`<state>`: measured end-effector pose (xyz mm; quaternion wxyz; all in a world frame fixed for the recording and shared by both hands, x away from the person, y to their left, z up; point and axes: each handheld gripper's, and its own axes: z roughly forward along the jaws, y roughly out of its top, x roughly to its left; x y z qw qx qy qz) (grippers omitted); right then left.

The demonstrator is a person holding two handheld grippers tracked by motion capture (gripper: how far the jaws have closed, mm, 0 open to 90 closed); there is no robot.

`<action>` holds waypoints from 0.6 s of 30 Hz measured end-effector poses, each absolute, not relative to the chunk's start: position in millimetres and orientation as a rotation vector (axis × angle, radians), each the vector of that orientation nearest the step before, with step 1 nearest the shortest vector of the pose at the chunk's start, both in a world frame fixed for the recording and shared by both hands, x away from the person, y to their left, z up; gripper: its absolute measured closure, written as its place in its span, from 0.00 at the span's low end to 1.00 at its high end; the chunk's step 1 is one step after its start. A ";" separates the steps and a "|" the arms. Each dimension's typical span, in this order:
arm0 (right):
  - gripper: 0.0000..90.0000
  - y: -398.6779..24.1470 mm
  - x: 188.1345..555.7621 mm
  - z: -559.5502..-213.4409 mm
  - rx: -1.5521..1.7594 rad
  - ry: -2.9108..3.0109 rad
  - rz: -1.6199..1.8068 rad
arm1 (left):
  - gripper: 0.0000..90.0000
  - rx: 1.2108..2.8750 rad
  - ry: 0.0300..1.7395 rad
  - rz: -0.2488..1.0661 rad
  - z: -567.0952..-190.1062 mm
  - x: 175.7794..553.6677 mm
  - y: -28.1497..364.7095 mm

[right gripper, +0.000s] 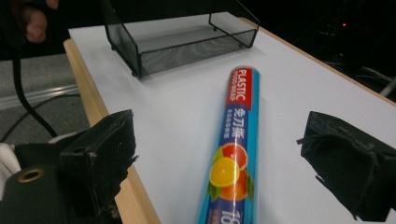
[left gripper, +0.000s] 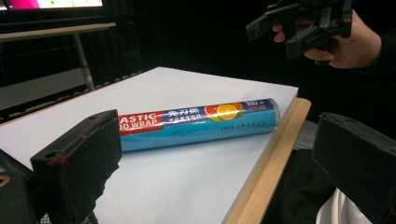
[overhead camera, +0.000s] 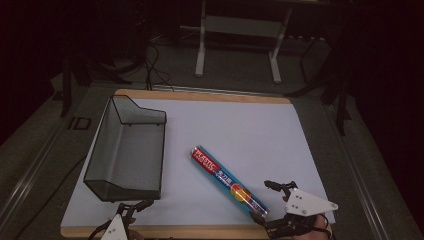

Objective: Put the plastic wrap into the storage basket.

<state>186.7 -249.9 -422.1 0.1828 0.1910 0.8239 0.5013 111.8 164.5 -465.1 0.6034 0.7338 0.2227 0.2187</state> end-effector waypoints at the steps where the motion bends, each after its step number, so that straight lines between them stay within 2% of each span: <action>1: 0.11 -249.0 187.5 -420.8 0.534 2.321 1.419 | 0.03 1.698 0.515 0.507 -465.1 111.7 164.4; 18: 0.12 -213.7 213.6 -408.4 0.488 2.356 1.319 | 0.03 1.694 0.515 0.515 -464.8 110.5 164.2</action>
